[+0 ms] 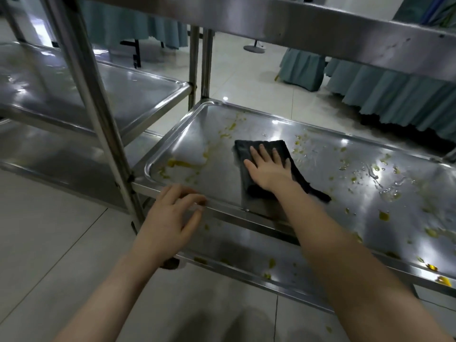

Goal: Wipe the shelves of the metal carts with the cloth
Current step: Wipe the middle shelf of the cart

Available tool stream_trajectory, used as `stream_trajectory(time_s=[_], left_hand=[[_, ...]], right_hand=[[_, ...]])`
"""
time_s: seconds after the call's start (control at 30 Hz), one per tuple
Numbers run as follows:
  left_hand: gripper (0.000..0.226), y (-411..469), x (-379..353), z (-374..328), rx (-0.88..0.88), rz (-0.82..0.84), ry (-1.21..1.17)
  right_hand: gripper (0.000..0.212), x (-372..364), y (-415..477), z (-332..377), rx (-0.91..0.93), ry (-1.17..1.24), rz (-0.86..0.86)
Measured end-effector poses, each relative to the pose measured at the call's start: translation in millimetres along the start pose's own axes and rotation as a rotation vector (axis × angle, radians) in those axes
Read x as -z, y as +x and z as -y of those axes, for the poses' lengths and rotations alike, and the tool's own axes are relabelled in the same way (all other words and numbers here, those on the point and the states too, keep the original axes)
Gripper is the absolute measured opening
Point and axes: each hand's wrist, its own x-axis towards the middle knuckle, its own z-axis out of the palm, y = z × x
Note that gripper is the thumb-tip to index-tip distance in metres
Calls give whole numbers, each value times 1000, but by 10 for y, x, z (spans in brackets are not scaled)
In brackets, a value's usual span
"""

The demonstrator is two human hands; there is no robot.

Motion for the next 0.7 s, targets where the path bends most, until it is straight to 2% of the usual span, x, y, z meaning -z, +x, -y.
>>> stream_trajectory(time_s=[0.23, 0.33, 0.53, 0.6, 0.7], left_hand=[[34, -73, 111, 226, -1, 43, 145], [34, -83, 118, 220, -6, 53, 120], [41, -73, 181, 151, 46, 79, 71], [40, -80, 236, 182, 88, 42, 93], [36, -113, 345, 294, 197, -38, 147]], right_hand=[[51, -350, -982, -18, 473, -36, -26], [53, -313, -789, 43, 427, -32, -25], [58, -51, 215, 430, 57, 4, -9], [58, -60, 234, 510, 82, -12, 4], [57, -241, -140, 456, 296, -64, 16]])
